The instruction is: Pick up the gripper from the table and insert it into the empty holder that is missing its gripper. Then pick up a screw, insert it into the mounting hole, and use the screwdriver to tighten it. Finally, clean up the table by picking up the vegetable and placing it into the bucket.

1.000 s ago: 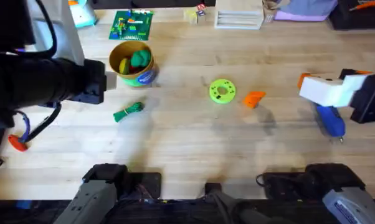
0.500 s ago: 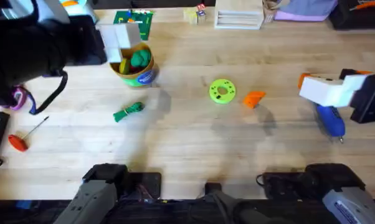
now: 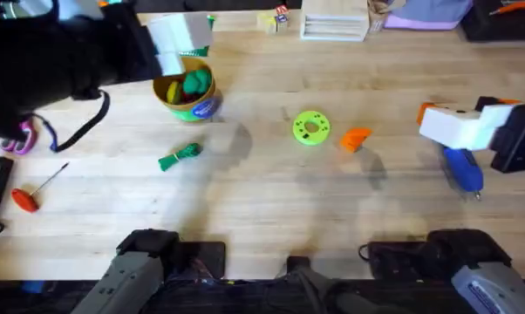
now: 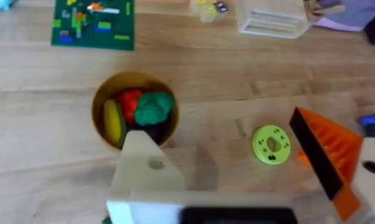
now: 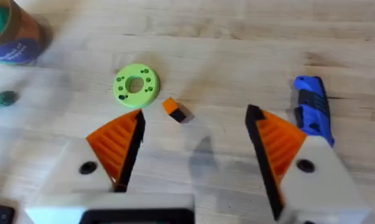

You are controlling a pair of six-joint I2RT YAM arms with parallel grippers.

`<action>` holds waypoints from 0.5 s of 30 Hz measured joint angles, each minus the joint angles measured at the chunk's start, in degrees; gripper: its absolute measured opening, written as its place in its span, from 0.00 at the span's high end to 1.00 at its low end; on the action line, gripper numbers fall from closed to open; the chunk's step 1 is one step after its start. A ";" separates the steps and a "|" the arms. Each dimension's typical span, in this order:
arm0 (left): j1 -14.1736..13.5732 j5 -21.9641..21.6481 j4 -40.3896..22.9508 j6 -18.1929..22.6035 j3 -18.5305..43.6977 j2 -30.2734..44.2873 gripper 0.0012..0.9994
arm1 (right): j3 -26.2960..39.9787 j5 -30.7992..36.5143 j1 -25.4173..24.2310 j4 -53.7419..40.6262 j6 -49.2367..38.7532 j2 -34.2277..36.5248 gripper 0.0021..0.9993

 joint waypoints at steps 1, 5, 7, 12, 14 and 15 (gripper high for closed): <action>-1.05 0.78 1.07 1.06 0.00 0.47 0.01 | 0.00 -0.01 0.00 0.00 0.00 0.00 0.01; -7.00 2.11 6.16 5.47 -1.38 2.12 0.01 | 0.00 0.01 0.00 0.00 0.00 0.00 0.01; -10.56 2.54 11.22 7.45 -4.56 1.44 0.01 | 0.00 0.01 0.00 0.00 0.00 0.00 0.01; -18.64 2.93 26.05 9.96 -19.01 -5.91 0.01 | 0.00 -0.01 0.00 0.02 0.00 0.00 0.01; -21.90 3.17 32.79 10.47 -25.71 -9.75 0.01 | 0.00 -0.01 0.00 0.00 0.00 0.00 0.01; -23.17 3.15 35.64 10.63 -28.38 -11.28 0.01 | 0.00 -0.01 0.00 0.00 0.00 0.00 0.01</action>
